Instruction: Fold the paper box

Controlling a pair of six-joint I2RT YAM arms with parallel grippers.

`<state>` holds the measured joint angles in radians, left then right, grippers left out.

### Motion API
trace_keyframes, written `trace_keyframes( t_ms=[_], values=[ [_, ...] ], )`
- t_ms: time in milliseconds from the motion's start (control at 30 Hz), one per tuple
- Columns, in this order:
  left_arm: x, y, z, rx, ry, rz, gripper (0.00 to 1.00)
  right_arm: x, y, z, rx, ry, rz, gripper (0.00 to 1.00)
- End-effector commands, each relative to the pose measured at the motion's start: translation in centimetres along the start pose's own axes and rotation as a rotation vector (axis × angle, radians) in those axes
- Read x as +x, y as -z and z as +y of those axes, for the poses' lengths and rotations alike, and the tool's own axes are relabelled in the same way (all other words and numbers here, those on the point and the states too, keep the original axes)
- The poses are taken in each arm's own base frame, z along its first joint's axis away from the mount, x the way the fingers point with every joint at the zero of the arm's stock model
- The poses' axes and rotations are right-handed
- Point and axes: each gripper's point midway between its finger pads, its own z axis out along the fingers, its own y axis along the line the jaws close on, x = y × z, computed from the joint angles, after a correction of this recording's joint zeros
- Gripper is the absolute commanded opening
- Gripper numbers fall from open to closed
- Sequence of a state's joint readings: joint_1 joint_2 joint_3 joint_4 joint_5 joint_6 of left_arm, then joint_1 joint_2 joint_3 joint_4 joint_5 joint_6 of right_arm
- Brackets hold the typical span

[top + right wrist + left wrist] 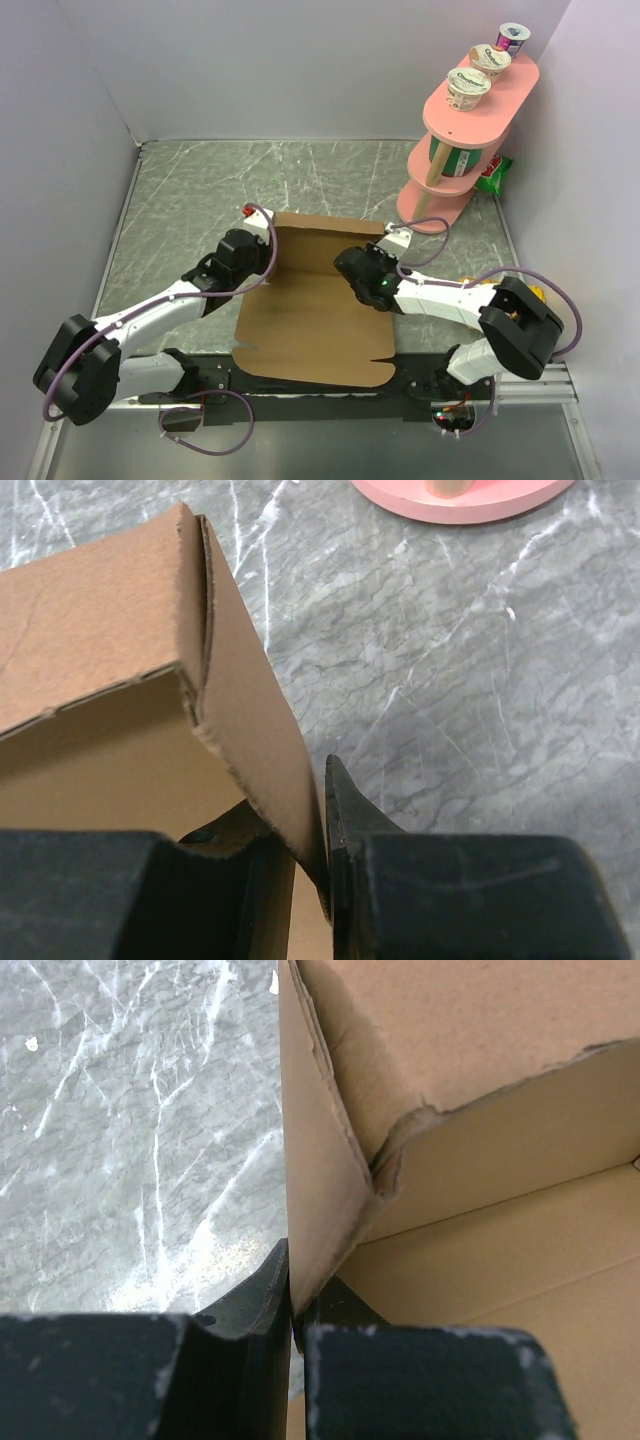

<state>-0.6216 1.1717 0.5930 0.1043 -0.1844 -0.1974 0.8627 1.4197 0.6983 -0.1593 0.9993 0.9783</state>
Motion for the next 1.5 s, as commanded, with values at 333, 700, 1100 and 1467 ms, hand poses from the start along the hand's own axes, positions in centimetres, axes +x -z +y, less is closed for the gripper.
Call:
trace_keyframes(
  t_ms=[333, 700, 1100, 1467],
  values=[
    [-3.3, 1.1, 3.7, -0.142, 0.037, -0.087, 0.01, 0.0, 0.4, -8.5, 0.317, 0.175, -0.082, 0.0],
    [-2.9, 0.7, -0.4, 0.039, 0.028, -0.08, 0.01, -0.9, 1.1, -8.1, 0.378, 0.243, -0.127, 0.0],
    [-1.6, -0.5, 0.0, -0.006, 0.051, 0.022, 0.01, -4.3, 4.7, -6.7, 0.282, 0.296, -0.303, 0.24],
    [-1.5, -0.9, -0.1, -0.006, 0.045, 0.04, 0.01, -5.3, 5.9, -4.9, 0.181, 0.305, -0.347, 0.84]
  ],
)
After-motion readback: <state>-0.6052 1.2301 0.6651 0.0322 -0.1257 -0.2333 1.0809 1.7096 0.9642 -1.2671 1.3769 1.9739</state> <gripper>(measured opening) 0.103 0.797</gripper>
